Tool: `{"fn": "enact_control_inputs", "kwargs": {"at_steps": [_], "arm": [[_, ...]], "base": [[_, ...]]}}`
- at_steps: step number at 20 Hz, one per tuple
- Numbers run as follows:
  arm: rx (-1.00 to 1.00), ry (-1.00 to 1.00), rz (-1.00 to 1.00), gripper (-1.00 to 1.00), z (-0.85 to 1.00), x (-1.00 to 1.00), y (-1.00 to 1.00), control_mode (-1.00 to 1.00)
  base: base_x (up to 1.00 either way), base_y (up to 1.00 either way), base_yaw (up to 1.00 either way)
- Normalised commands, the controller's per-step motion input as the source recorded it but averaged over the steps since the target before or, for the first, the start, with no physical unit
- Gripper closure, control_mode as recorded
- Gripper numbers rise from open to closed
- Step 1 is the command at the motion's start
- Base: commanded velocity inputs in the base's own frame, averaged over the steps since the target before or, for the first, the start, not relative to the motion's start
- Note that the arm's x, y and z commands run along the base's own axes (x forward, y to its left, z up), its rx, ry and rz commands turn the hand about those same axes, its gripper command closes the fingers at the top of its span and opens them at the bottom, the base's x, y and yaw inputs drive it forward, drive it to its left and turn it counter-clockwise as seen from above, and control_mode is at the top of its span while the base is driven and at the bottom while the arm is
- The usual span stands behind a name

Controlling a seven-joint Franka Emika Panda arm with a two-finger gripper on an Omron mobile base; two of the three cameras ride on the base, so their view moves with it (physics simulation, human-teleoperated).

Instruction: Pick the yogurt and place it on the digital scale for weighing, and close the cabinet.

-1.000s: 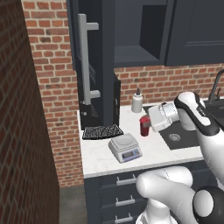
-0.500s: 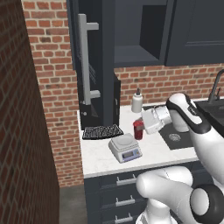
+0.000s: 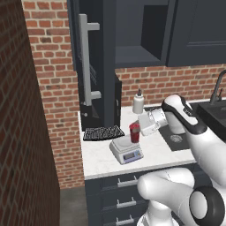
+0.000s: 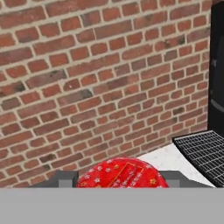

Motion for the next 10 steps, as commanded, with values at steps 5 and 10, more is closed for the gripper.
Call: {"fn": "enact_control_inputs", "kwargs": {"at_steps": [5, 10], "arm": [[0.00, 0.00, 0.01, 1.00, -0.26, 0.11, 0.00, -1.00], [0.00, 0.00, 0.02, 1.00, -0.25, 0.11, 0.00, -1.00]], "base": [[0.00, 0.00, 0.00], [0.00, 0.00, 0.00]]}}
